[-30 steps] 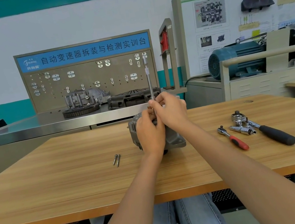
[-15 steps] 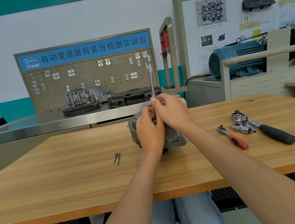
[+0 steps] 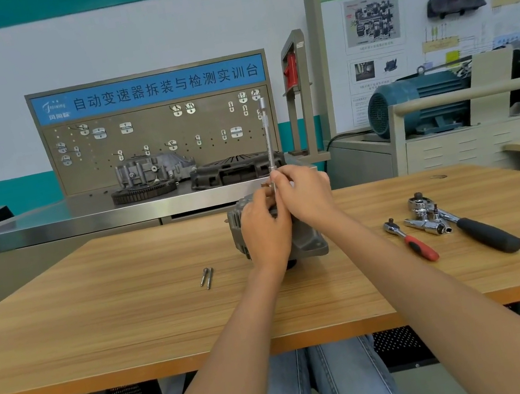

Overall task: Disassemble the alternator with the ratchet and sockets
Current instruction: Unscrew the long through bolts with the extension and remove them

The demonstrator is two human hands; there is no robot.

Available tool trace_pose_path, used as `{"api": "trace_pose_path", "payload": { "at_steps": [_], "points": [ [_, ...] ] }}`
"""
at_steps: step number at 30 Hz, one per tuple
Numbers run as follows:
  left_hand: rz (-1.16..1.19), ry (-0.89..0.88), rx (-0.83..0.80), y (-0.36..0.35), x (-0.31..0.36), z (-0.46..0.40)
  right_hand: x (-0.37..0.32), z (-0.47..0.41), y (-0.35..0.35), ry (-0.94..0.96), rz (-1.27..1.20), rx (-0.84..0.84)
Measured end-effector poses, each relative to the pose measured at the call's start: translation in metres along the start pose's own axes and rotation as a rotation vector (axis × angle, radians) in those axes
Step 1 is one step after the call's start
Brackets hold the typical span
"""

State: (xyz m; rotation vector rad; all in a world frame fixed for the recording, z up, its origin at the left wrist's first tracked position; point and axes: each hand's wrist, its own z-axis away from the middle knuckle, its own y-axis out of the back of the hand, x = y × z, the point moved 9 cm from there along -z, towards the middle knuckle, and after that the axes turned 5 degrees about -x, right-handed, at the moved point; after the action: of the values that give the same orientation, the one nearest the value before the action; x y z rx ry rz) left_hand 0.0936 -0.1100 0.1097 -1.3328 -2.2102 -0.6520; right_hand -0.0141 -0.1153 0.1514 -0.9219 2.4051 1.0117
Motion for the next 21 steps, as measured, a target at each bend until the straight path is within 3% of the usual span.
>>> {"api": "trace_pose_path", "payload": {
  "at_steps": [7, 10, 13, 21],
  "points": [
    [-0.028, 0.024, -0.024, -0.002, -0.005, -0.001, -0.01, -0.001, 0.004, 0.036, 0.014, 0.008],
    [-0.024, 0.025, -0.016, -0.002, -0.005, -0.002, -0.017, -0.011, 0.015, 0.058, 0.259, 0.054],
    [-0.043, 0.003, -0.013, -0.003, -0.002, -0.002, -0.024, -0.024, 0.012, 0.121, 0.484, -0.051],
    [-0.039, 0.012, 0.002, -0.003, -0.006, -0.002, -0.028, -0.036, -0.011, 0.306, 0.451, -0.34]
  ]
}}
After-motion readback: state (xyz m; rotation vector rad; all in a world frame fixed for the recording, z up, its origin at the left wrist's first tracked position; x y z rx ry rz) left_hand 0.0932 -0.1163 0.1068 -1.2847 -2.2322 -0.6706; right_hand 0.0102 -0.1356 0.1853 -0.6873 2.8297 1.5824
